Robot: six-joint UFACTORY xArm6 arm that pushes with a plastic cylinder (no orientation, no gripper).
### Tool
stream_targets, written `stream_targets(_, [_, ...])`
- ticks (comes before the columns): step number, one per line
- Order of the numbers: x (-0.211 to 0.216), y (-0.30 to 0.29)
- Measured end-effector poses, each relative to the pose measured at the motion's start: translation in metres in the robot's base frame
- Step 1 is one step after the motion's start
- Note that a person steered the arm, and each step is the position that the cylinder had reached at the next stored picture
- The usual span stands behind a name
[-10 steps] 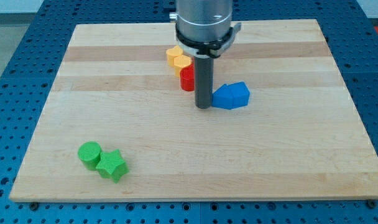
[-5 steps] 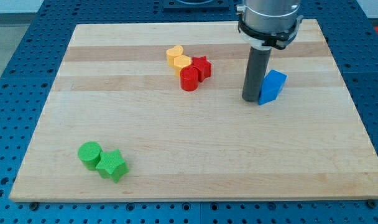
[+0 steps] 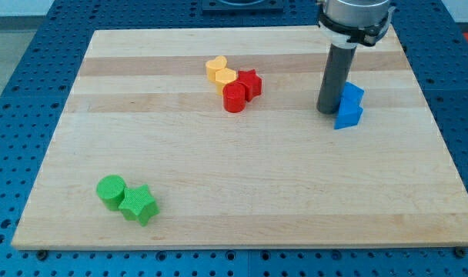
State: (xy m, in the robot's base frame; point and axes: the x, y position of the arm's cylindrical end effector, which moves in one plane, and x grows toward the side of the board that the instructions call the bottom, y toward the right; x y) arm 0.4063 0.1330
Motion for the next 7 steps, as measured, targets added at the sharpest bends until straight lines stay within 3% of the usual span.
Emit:
stream_targets(1, [0.000,-0.011])
stream_targets(2, [0.004,-0.100])
stream_targets(4, [0.082,-0.306])
stream_targets(5, [0.111,-0.377])
stream_targets(6, [0.131,-0.378])
stream_targets(7, [0.198,-0.377])
